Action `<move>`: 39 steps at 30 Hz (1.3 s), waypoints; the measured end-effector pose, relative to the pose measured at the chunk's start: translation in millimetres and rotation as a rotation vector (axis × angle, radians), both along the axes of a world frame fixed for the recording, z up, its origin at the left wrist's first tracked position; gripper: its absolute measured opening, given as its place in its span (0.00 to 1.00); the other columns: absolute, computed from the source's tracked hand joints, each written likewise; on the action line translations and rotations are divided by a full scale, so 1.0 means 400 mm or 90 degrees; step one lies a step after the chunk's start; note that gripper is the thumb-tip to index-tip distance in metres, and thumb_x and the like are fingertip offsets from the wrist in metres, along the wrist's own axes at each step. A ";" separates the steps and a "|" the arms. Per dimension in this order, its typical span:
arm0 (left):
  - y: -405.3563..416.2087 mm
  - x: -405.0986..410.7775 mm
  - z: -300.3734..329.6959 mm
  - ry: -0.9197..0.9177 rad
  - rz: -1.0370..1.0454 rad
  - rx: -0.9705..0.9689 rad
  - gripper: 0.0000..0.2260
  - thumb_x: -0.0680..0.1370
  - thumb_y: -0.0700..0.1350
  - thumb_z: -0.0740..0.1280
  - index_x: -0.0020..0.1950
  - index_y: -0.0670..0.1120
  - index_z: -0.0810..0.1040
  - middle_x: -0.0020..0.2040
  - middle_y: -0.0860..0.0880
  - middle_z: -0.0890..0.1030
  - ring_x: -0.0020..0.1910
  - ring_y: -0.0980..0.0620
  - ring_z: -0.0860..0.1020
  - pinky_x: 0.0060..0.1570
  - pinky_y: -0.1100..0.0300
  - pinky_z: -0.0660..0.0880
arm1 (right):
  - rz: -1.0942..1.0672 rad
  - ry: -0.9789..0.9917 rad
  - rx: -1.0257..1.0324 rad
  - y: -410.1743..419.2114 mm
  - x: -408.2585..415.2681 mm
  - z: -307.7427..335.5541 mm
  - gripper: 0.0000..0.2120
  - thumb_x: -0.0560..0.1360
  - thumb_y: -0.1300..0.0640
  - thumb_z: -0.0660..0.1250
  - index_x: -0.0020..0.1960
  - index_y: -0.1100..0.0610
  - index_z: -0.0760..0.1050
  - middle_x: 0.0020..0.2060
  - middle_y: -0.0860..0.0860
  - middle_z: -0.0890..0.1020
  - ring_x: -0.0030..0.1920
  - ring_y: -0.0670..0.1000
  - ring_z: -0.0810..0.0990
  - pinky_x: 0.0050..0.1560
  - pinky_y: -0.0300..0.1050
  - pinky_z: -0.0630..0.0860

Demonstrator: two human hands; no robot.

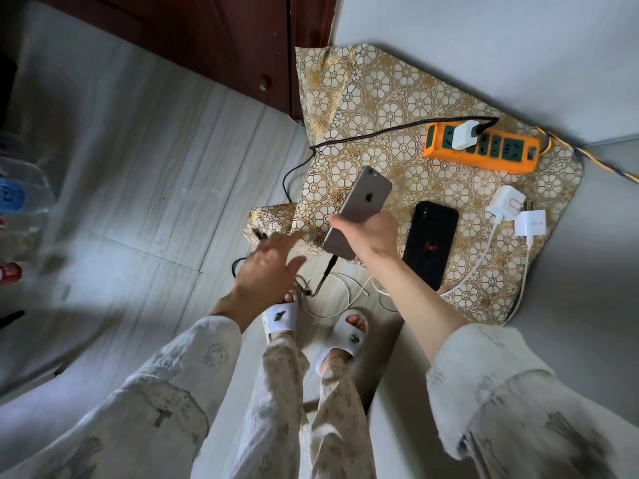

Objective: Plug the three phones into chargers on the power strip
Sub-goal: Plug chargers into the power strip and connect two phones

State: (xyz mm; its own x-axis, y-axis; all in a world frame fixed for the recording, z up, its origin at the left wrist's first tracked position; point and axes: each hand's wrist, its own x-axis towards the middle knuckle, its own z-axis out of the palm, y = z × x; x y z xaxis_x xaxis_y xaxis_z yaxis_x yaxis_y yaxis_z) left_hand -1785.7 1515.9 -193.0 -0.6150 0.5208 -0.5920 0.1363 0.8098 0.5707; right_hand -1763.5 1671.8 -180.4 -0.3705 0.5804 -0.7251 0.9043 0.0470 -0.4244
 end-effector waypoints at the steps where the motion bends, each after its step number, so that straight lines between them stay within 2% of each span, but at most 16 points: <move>1: -0.005 -0.013 -0.010 0.016 -0.007 -0.014 0.22 0.78 0.43 0.60 0.72 0.48 0.62 0.68 0.43 0.70 0.67 0.42 0.69 0.64 0.45 0.68 | 0.044 -0.022 0.033 -0.004 -0.011 -0.008 0.42 0.55 0.33 0.70 0.57 0.63 0.72 0.56 0.59 0.75 0.58 0.57 0.72 0.60 0.54 0.74; 3: -0.004 -0.027 -0.025 0.004 -0.061 -0.048 0.26 0.78 0.37 0.57 0.75 0.46 0.54 0.76 0.47 0.59 0.73 0.47 0.61 0.70 0.49 0.62 | 0.103 -0.053 0.076 -0.013 -0.036 -0.016 0.44 0.63 0.39 0.72 0.66 0.67 0.62 0.62 0.62 0.67 0.61 0.60 0.67 0.63 0.52 0.69; 5: 0.008 -0.028 -0.035 -0.012 -0.097 -0.043 0.30 0.76 0.32 0.55 0.75 0.46 0.49 0.78 0.50 0.51 0.76 0.51 0.55 0.70 0.53 0.60 | 0.139 -0.058 0.126 -0.021 -0.059 -0.024 0.44 0.67 0.44 0.72 0.68 0.69 0.57 0.64 0.63 0.63 0.63 0.62 0.65 0.63 0.51 0.67; 12: 0.017 -0.024 -0.064 -0.027 -0.065 -0.010 0.33 0.74 0.29 0.54 0.75 0.46 0.48 0.78 0.50 0.48 0.77 0.53 0.49 0.71 0.57 0.57 | 0.158 -0.068 0.199 -0.026 -0.103 -0.066 0.49 0.69 0.44 0.70 0.73 0.68 0.46 0.66 0.64 0.61 0.66 0.62 0.63 0.63 0.51 0.69; 17: 0.020 -0.029 -0.062 -0.024 -0.078 -0.024 0.32 0.74 0.30 0.53 0.75 0.46 0.48 0.78 0.50 0.49 0.77 0.52 0.48 0.73 0.56 0.55 | 0.201 -0.078 0.254 -0.011 -0.109 -0.069 0.48 0.69 0.41 0.69 0.72 0.69 0.49 0.66 0.62 0.61 0.65 0.60 0.64 0.59 0.48 0.71; 20: 0.020 -0.028 -0.061 -0.015 -0.094 -0.023 0.31 0.75 0.31 0.54 0.75 0.45 0.48 0.78 0.48 0.49 0.77 0.52 0.49 0.74 0.55 0.55 | 0.198 -0.066 0.228 -0.001 -0.101 -0.070 0.48 0.68 0.40 0.69 0.72 0.69 0.50 0.67 0.62 0.60 0.66 0.61 0.63 0.63 0.50 0.68; 23: 0.020 -0.030 -0.057 -0.015 -0.122 -0.048 0.29 0.77 0.34 0.54 0.75 0.44 0.47 0.78 0.48 0.47 0.77 0.52 0.49 0.73 0.57 0.55 | 0.154 -0.009 0.142 0.023 -0.074 -0.064 0.41 0.70 0.43 0.68 0.72 0.63 0.55 0.66 0.61 0.63 0.66 0.62 0.64 0.68 0.54 0.64; 26: 0.036 -0.022 -0.044 0.028 -0.126 -0.112 0.28 0.78 0.38 0.54 0.76 0.46 0.45 0.78 0.49 0.47 0.77 0.51 0.49 0.73 0.53 0.58 | 0.135 0.026 0.084 0.053 0.003 -0.041 0.31 0.74 0.47 0.64 0.71 0.61 0.59 0.67 0.60 0.65 0.67 0.59 0.67 0.69 0.54 0.66; 29: 0.080 0.006 -0.017 0.090 -0.097 -0.126 0.31 0.77 0.37 0.54 0.76 0.46 0.42 0.78 0.46 0.46 0.77 0.48 0.46 0.73 0.50 0.56 | 0.123 0.035 0.120 0.105 0.108 -0.010 0.25 0.77 0.50 0.61 0.68 0.63 0.65 0.64 0.60 0.71 0.64 0.57 0.72 0.66 0.50 0.70; 31: 0.124 0.032 0.003 0.115 -0.158 -0.142 0.30 0.78 0.38 0.53 0.75 0.45 0.41 0.77 0.44 0.42 0.77 0.46 0.42 0.75 0.50 0.49 | 0.095 0.034 0.166 0.164 0.165 0.009 0.20 0.78 0.52 0.60 0.66 0.63 0.68 0.61 0.58 0.74 0.60 0.55 0.75 0.59 0.42 0.71; 33: 0.178 0.056 0.012 0.144 -0.245 -0.158 0.28 0.80 0.43 0.52 0.75 0.46 0.40 0.77 0.44 0.38 0.76 0.44 0.38 0.75 0.47 0.42 | 0.052 0.012 0.232 0.242 0.208 0.016 0.18 0.78 0.53 0.60 0.62 0.63 0.69 0.58 0.59 0.76 0.57 0.56 0.75 0.52 0.42 0.69; 37: 0.294 0.089 -0.018 0.194 -0.352 -0.164 0.32 0.80 0.53 0.54 0.74 0.52 0.35 0.74 0.46 0.30 0.74 0.43 0.33 0.71 0.40 0.37 | -0.112 -0.020 0.284 0.399 0.250 -0.005 0.23 0.74 0.52 0.65 0.63 0.65 0.66 0.59 0.61 0.74 0.57 0.61 0.76 0.55 0.53 0.75; 39: 0.341 0.092 -0.040 0.193 -0.360 -0.174 0.36 0.78 0.56 0.57 0.72 0.54 0.31 0.71 0.48 0.26 0.72 0.44 0.29 0.69 0.36 0.37 | -0.151 -0.045 0.264 0.456 0.254 -0.022 0.29 0.72 0.48 0.67 0.64 0.65 0.64 0.60 0.61 0.73 0.56 0.61 0.76 0.51 0.51 0.76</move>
State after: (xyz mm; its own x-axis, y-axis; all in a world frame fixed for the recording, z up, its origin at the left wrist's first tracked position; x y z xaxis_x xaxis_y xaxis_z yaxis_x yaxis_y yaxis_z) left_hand -1749.1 1652.1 -208.8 -0.4531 0.6663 -0.5922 0.7003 0.6772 0.2260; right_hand -1661.7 1854.2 -189.3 -0.1515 0.8883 -0.4337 0.9363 -0.0116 -0.3510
